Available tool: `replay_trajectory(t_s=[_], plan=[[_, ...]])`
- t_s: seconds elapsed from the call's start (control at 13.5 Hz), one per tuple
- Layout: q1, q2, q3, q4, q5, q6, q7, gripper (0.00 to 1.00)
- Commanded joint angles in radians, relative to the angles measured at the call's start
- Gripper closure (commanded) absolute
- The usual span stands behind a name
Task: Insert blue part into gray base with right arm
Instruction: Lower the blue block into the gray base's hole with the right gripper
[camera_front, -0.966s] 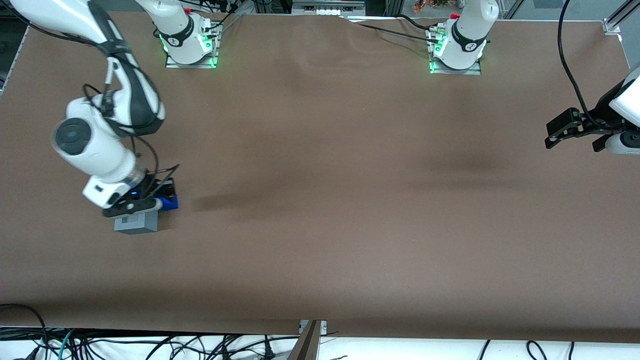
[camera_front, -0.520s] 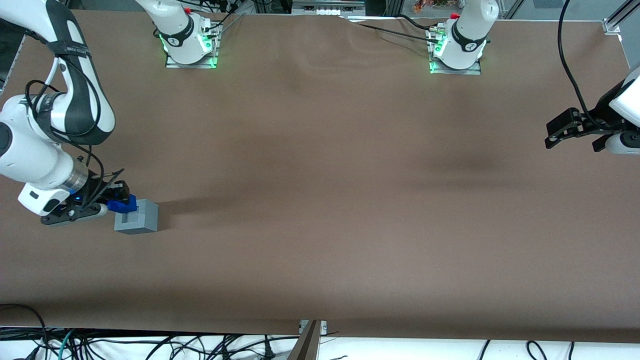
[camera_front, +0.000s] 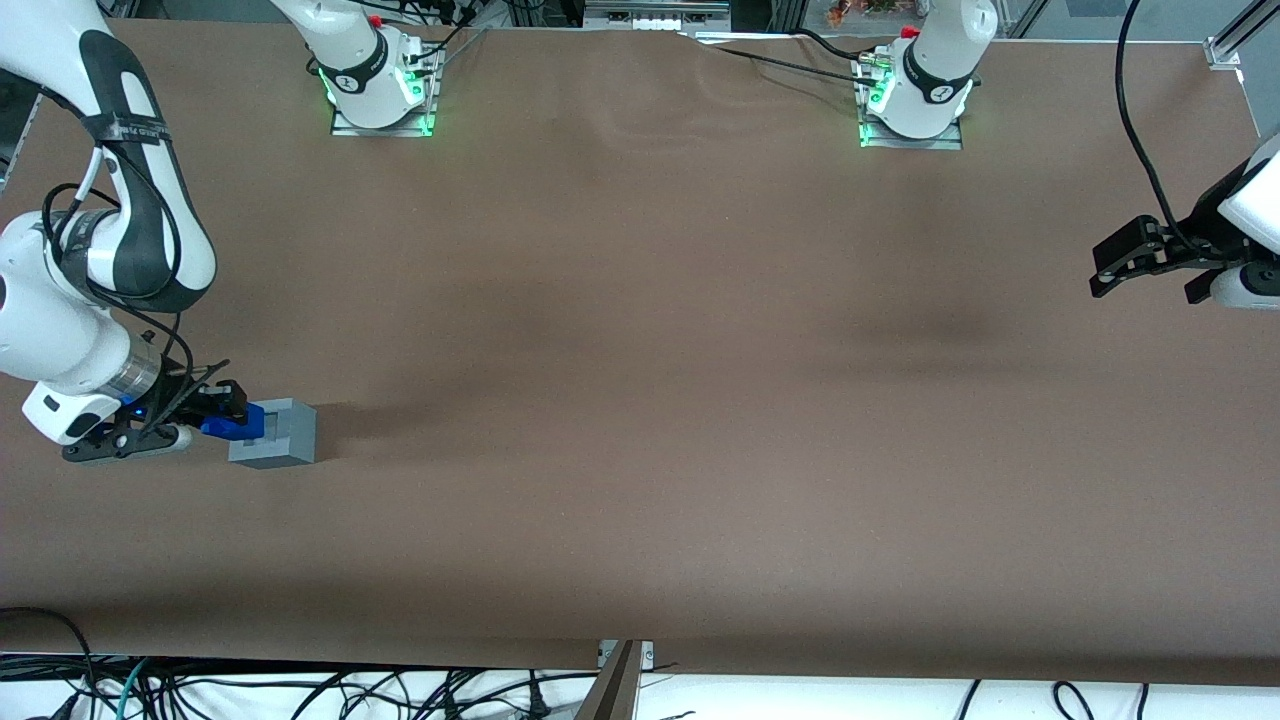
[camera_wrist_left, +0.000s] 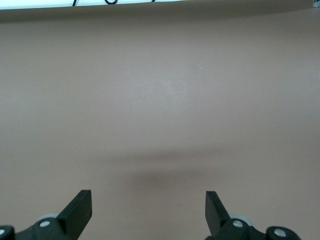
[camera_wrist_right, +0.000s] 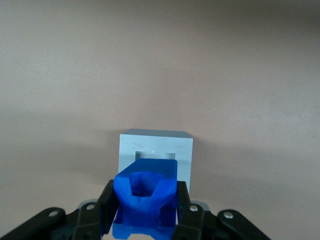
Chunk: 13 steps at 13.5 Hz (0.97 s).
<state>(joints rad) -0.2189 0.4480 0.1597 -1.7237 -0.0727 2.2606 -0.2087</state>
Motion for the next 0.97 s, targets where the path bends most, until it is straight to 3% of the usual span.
replay_trajectory(t_s=[0.0,0.89], plan=[[-0.004,0.017,0.000,0.026,0.024,0.002,-0.012,0.67],[-0.004,0.028,0.001,0.012,0.017,0.016,-0.038,0.67]])
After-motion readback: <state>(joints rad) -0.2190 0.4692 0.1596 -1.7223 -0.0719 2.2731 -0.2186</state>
